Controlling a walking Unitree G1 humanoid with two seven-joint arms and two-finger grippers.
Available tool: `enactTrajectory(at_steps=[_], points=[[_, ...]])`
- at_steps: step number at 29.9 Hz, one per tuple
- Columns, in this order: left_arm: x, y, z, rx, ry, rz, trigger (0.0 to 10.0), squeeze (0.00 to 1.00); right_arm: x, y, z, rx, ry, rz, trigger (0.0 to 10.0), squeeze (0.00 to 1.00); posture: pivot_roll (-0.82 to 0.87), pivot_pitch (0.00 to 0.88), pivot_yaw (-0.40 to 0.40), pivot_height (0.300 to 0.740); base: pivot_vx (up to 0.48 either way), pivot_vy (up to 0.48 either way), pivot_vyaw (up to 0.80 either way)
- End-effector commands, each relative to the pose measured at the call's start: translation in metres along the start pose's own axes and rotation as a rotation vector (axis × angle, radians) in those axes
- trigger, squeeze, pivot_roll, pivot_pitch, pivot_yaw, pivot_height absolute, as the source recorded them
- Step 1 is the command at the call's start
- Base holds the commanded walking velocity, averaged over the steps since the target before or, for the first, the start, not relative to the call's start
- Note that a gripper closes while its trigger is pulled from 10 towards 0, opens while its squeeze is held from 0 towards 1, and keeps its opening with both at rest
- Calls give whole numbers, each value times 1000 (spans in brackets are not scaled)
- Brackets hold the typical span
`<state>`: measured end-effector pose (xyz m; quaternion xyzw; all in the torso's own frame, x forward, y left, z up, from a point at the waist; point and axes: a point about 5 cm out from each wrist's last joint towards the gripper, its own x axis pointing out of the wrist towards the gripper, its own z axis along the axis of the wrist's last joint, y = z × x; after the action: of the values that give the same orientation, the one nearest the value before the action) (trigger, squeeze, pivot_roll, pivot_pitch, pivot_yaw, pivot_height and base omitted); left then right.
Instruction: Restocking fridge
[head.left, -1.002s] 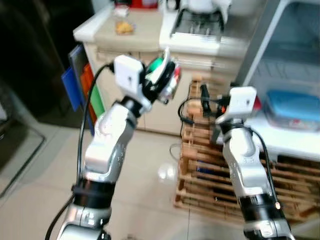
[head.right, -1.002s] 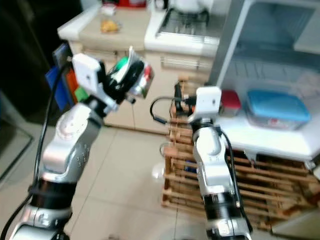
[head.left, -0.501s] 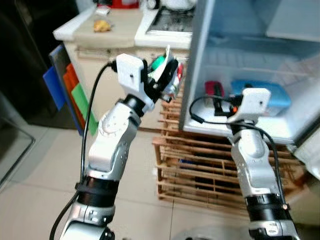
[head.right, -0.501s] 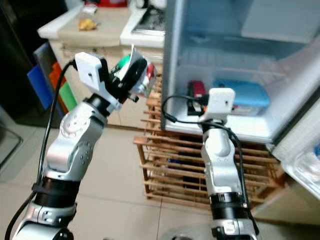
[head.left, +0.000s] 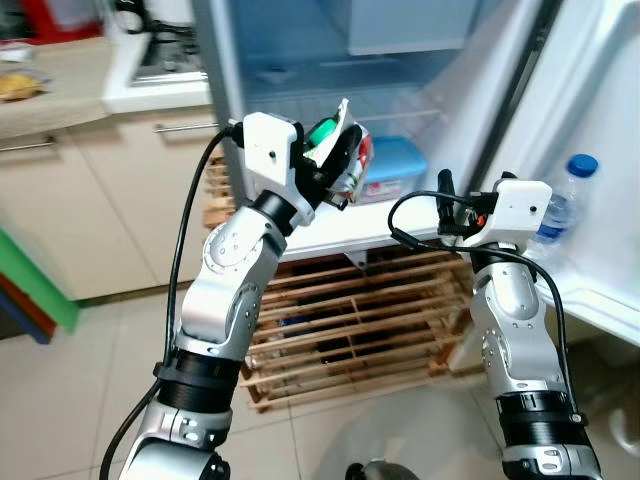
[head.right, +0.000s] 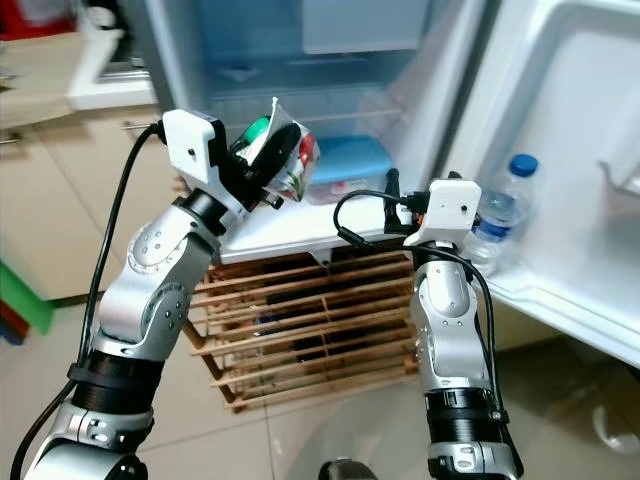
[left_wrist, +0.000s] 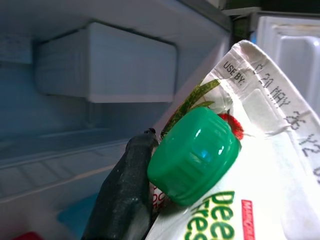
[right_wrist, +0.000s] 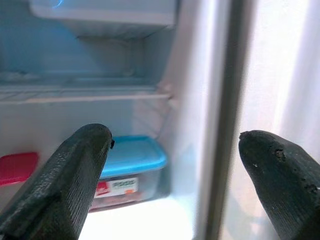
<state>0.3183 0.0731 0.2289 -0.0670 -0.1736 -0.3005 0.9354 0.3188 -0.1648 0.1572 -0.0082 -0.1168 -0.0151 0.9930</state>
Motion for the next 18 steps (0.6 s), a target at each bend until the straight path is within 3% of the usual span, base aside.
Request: enactTrajectory(at_steps=[1, 4, 15, 18], points=[[-2, 3, 0, 8, 9, 19, 10000, 0, 1, 4, 1, -3, 11, 15, 10000, 0, -131, 0, 56, 740, 0, 0, -775], [-1, 6, -2, 10, 19, 42, 10000, 0, 1, 5, 1, 4, 3, 22, 10000, 0, -132, 0, 57, 740, 0, 0, -700], [0, 9, -5, 13, 37, 57, 10000, 0, 0, 6, 5, 10, -18, 48, 10000, 0, -129, 0, 57, 740, 0, 0, 0], [0, 11, -7, 19, 52, 65, 10000, 0, -13, -3, -2, -3, 36, 75, 10000, 0, -129, 0, 57, 740, 0, 0, -494]])
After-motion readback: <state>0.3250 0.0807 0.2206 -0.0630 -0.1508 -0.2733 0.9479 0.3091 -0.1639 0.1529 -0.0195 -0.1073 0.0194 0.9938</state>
